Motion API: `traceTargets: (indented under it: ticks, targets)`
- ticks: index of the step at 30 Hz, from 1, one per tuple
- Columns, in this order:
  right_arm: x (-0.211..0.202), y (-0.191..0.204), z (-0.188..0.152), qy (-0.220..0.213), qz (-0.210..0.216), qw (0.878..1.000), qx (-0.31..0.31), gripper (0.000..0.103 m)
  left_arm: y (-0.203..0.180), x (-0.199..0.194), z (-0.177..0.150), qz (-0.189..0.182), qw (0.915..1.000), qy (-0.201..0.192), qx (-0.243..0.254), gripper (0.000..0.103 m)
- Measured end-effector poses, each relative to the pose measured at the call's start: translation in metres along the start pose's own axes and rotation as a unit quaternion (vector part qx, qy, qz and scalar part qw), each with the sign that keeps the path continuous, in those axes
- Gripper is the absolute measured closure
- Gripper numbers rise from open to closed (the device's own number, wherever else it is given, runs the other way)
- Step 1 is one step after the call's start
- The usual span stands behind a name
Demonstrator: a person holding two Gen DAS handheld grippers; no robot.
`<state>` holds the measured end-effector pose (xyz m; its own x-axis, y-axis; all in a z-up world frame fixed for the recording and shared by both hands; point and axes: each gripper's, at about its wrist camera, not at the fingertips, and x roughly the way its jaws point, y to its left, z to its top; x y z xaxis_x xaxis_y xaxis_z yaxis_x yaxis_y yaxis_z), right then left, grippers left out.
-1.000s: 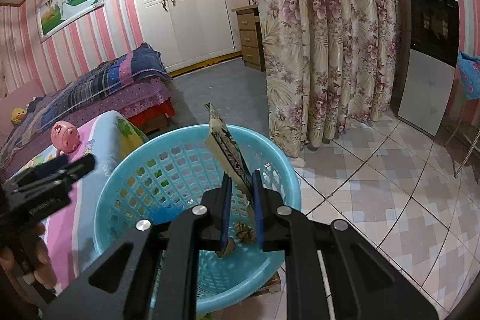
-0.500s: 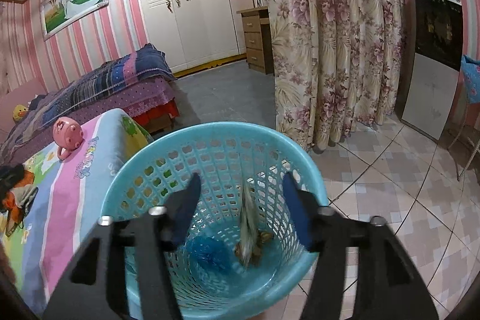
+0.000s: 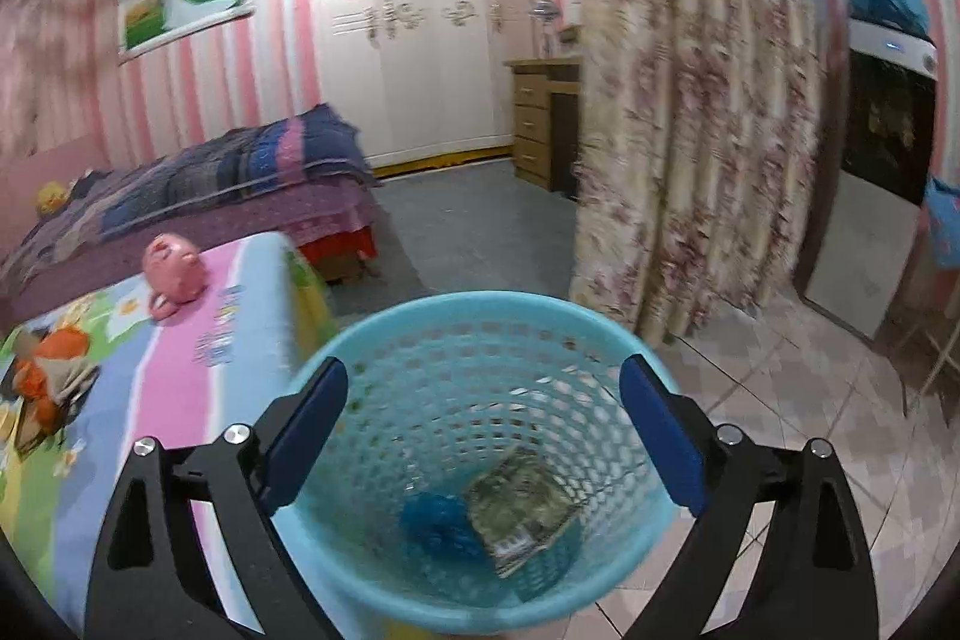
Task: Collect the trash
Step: 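Move both tools back over the table toward the cream bowl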
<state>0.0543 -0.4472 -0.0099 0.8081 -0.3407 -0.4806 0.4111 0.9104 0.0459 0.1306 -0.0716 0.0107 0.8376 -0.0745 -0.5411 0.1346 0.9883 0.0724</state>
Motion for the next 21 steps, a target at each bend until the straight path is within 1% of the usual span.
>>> traceTargets:
  ticks: [1,4,5,6,9,16,17,18,21]
  targets:
    - [-0.001,0.008,0.002,0.001,0.007,1.0,-0.007,0.012,0.009,-0.001,-0.002,0.005,1.0,0.001,-0.001,0.006]
    - [-0.004,0.036,0.004,0.006,0.039,0.999,-0.026,0.012,0.044,-0.004,-0.009,0.038,0.9993,-0.002,-0.006,0.006]
    - [-0.005,0.045,0.005,0.007,0.047,0.998,-0.032,0.012,0.052,-0.002,-0.01,0.043,0.999,0.0,-0.009,0.006]
    - [-0.006,0.058,0.006,0.007,0.055,0.998,-0.04,0.012,0.066,0.0,-0.012,0.052,0.9985,0.003,-0.018,0.006]
    - [-0.01,0.088,0.006,0.009,0.078,0.995,-0.058,0.012,0.097,0.007,-0.015,0.062,0.9968,0.007,-0.051,0.006]
    - [-0.019,0.149,0.009,0.01,0.115,0.989,-0.087,0.012,0.139,0.018,-0.019,0.083,0.9935,0.008,-0.078,0.006]
    - [-0.02,0.158,0.012,0.009,0.121,0.989,-0.089,0.011,0.143,0.02,-0.02,0.08,0.9936,0.01,-0.079,0.006]
    - [-0.02,0.165,0.014,0.007,0.123,0.988,-0.091,0.006,0.145,0.022,-0.02,0.08,0.9936,0.012,-0.078,0.006]
    - [-0.02,0.191,0.021,0.0,0.131,0.986,-0.103,0.005,0.155,0.025,-0.022,0.084,0.9934,0.011,-0.077,0.006]
